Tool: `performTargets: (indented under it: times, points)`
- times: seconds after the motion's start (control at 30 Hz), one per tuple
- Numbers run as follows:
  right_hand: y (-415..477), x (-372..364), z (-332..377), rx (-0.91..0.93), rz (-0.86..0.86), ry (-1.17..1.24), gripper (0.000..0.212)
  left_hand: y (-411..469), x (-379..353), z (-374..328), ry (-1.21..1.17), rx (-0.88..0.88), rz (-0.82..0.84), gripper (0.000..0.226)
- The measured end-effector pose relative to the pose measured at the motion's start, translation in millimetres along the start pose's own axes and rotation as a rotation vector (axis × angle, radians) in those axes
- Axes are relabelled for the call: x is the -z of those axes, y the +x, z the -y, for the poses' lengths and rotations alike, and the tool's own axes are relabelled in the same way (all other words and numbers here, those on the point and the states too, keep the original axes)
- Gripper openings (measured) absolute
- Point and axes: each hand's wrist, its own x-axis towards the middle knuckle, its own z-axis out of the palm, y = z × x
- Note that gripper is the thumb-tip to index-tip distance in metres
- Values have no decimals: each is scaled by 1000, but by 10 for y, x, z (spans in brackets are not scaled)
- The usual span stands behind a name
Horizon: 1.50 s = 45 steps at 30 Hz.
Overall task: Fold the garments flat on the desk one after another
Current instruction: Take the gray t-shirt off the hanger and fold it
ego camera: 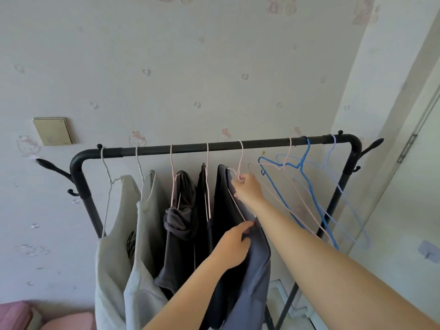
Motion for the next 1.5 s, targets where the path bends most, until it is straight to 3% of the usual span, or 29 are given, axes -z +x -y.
performTargets:
  times: [0.23,0.5,0.77,0.93,1.03,1.3,1.5]
  points:
    - [268,208,-7,141,6,-144,38,262,87,104,31,83,-90,36]
    - [238,519,132,210,-110,-126,43,434,162,99,41,124,-261,49]
    - [-220,835,-193,5,45,-274,49,471,193,43,-38,107,-447,53]
    - [-588,864,-542,-34,-1,-242,52,414,-15,76,-58,139,-487,75]
    - [-787,841,-730,-18,-62,-207,56,408,-200,100,69,120,-517,78]
    - [-952,1052,-913,-61,-132,-36,55,377,-266,98,404,-54,-522,38]
    - [-1058,1191,-939,-103,-68,94,57,371,-54,100,787,-387,-602,21]
